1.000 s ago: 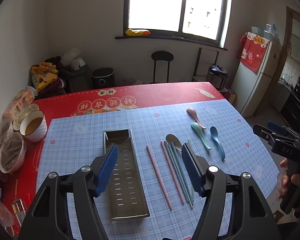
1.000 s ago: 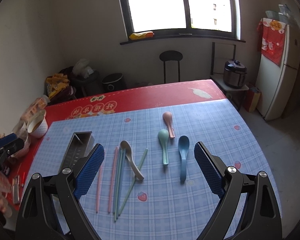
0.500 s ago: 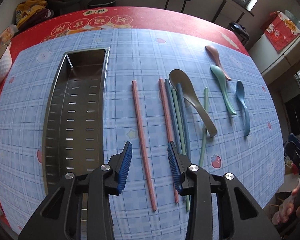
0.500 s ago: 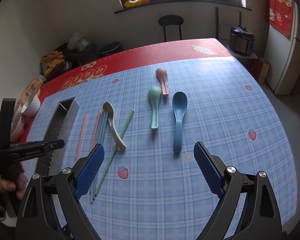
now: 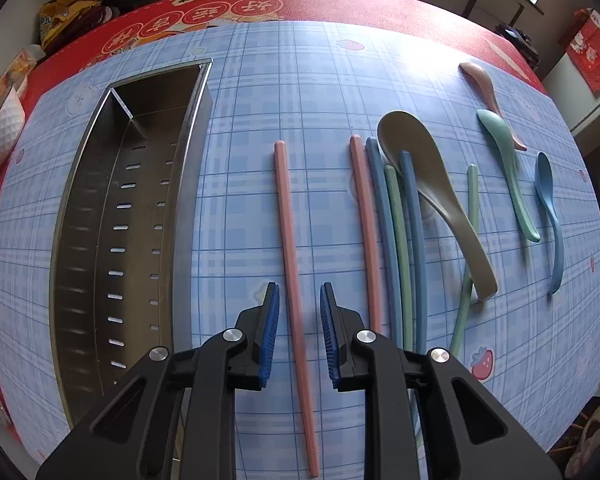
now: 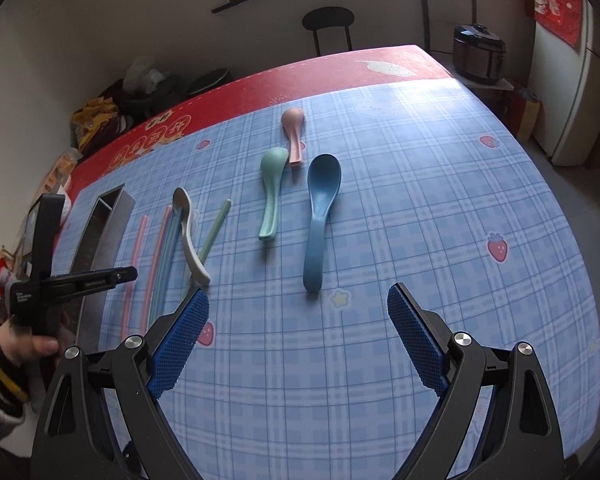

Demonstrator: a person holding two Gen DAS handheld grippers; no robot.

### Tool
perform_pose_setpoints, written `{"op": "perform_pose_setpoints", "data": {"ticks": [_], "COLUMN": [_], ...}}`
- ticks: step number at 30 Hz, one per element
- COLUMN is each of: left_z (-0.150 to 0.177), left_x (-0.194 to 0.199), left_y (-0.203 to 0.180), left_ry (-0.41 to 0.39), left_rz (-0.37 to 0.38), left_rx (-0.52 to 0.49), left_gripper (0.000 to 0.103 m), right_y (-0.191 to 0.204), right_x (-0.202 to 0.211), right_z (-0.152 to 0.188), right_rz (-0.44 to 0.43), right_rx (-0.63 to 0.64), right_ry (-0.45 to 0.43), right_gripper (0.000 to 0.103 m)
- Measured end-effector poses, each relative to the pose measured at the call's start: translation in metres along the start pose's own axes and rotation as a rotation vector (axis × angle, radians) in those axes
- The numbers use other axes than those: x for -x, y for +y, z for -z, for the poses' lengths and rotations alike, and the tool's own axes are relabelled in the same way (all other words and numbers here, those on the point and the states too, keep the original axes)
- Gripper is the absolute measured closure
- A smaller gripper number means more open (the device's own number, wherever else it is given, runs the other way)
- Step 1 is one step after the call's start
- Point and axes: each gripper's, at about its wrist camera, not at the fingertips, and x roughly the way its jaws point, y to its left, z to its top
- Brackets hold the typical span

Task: Organize utensils
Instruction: 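Lower the left gripper onto a pink chopstick and close on it, then grasp the blue spoon with the right gripper while the left gripper holds the pink chopstick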

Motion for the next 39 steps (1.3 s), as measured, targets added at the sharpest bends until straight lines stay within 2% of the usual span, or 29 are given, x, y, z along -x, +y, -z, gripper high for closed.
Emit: {"op": "perform_pose_setpoints", "data": {"ticks": [3, 4, 5, 6, 11, 12, 13, 16, 18, 24, 32, 37, 39], "left_z": [-0.002, -0.002, -0.002, 0.000, 0.015, 0.017, 0.020, 0.024, 0.024, 0.035, 0.037, 0.037, 0.037], "left_x": [-0.003, -0.004, -0.004, -0.003, 0.001, 0.002, 0.003, 0.003, 0.003, 0.006, 0.006, 0.007, 0.007], "left_y": [-0.002, -0.005, -0.008, -0.011, -0.024, -0.025, -0.024, -0.022, -0.021, -0.021, -0.021, -0.021, -0.021], "left_ry": [0.000, -0.001, -0.001, 0.001, 0.021, 0.024, 0.027, 0.026, 0.023, -0.005, -0.012, -0.014, -0.012], "left_rz": [-0.018, -0.024, -0.020, -0.015, 0.021, 0.025, 0.030, 0.043, 0.047, 0.052, 0.055, 0.055, 0.058], "left_rx": [-0.009, -0.018, -0.028, -0.041, -0.080, -0.077, -0.071, -0.057, -0.058, -0.049, -0.053, -0.051, -0.044], "left_gripper": [0.083, 0.085, 0.093, 0.096, 0.097, 0.097, 0.097, 0.097, 0.097, 0.097, 0.097, 0.097, 0.097], "right_y": [-0.005, -0.006, -0.007, -0.009, -0.015, -0.017, -0.018, -0.021, -0.023, -0.028, -0.027, -0.031, -0.032], "right_x": [0.001, 0.001, 0.000, 0.000, -0.002, -0.002, -0.005, -0.013, -0.021, -0.052, -0.094, -0.114, -0.117], "right_z": [0.001, 0.001, 0.001, 0.001, 0.003, 0.004, 0.004, 0.007, 0.009, -0.005, -0.030, -0.034, -0.034], "right_rz": [-0.002, -0.002, -0.002, -0.003, -0.009, -0.010, -0.008, -0.013, -0.022, -0.035, -0.102, -0.116, -0.116], "right_rx": [-0.010, -0.012, -0.016, -0.022, -0.047, -0.051, -0.053, -0.059, -0.058, -0.036, -0.096, -0.181, -0.199], "right_ry": [-0.003, -0.004, -0.003, -0.002, 0.001, 0.003, 0.009, 0.015, 0.021, -0.014, -0.012, 0.014, 0.014], "right_gripper": [0.015, 0.015, 0.015, 0.015, 0.015, 0.023, 0.027, 0.031, 0.042, 0.061, 0.073, 0.075, 0.081]}}
